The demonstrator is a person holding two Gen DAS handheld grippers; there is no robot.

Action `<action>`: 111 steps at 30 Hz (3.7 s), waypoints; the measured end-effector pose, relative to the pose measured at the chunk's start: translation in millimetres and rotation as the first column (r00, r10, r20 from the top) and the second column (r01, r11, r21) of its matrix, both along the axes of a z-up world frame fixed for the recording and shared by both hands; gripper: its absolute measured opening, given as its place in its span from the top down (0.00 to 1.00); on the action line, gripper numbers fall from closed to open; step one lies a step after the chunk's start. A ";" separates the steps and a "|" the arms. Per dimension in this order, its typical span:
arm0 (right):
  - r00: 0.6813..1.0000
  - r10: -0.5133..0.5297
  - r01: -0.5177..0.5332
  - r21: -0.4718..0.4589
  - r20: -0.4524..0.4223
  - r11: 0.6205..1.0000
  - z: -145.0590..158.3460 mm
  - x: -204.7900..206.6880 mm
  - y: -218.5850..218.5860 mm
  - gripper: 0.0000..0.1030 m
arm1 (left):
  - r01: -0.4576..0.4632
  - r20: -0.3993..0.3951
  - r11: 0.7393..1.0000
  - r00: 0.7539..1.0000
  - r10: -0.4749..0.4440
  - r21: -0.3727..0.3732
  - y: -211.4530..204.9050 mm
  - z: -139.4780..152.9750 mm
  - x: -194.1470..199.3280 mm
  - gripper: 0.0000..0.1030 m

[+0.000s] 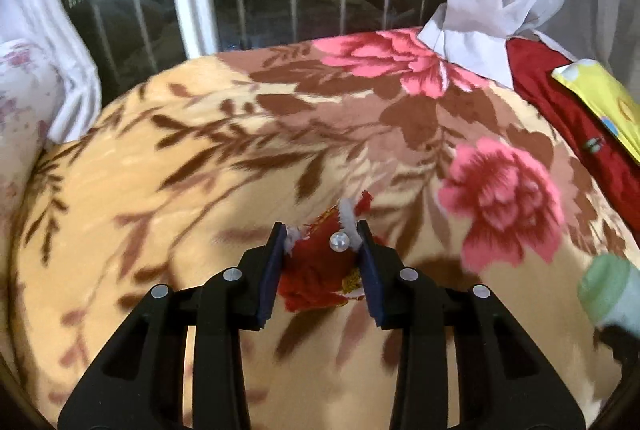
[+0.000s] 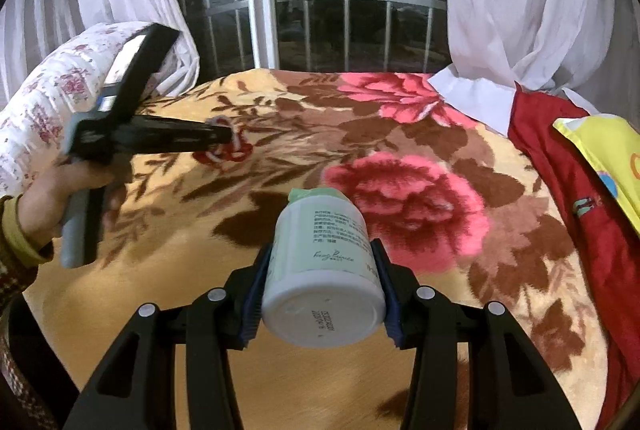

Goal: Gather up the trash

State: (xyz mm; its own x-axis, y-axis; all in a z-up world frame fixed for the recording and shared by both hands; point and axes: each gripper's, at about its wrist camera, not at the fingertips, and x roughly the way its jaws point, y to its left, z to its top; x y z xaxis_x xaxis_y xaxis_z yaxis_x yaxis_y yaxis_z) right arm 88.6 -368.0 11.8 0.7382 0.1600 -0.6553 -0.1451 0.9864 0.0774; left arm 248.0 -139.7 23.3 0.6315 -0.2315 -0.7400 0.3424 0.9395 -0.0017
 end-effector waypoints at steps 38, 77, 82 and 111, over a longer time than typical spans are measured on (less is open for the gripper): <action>0.870 0.273 -0.263 0.082 -0.411 0.961 -113.6 -213.8 161.7 0.54 | 0.304 -0.427 0.953 0.859 -0.282 -0.017 114.2 -129.2 -351.8 0.66; 0.949 0.246 -0.234 0.082 -0.197 0.969 -76.3 -208.6 159.7 0.16 | 0.185 -0.222 0.982 0.960 -0.172 0.037 110.5 -82.0 -345.7 0.23; 0.979 0.195 -0.187 0.128 -0.052 0.974 -36.9 -206.0 138.7 0.06 | 0.089 -0.084 0.996 0.993 -0.088 0.013 125.6 -43.0 -332.7 0.13; 0.951 -0.069 0.074 -0.004 0.301 0.997 55.7 -34.0 100.1 0.05 | -0.235 0.189 0.969 0.951 0.245 -0.074 156.4 44.1 -181.5 0.10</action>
State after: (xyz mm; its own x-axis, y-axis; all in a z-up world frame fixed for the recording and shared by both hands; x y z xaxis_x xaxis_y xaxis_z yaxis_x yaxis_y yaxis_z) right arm 54.6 -267.9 67.5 0.9107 0.0908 -0.4030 -0.0879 0.9958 0.0257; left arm 66.4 16.7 67.5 0.8039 -0.0892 -0.5881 0.1055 0.9944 -0.0066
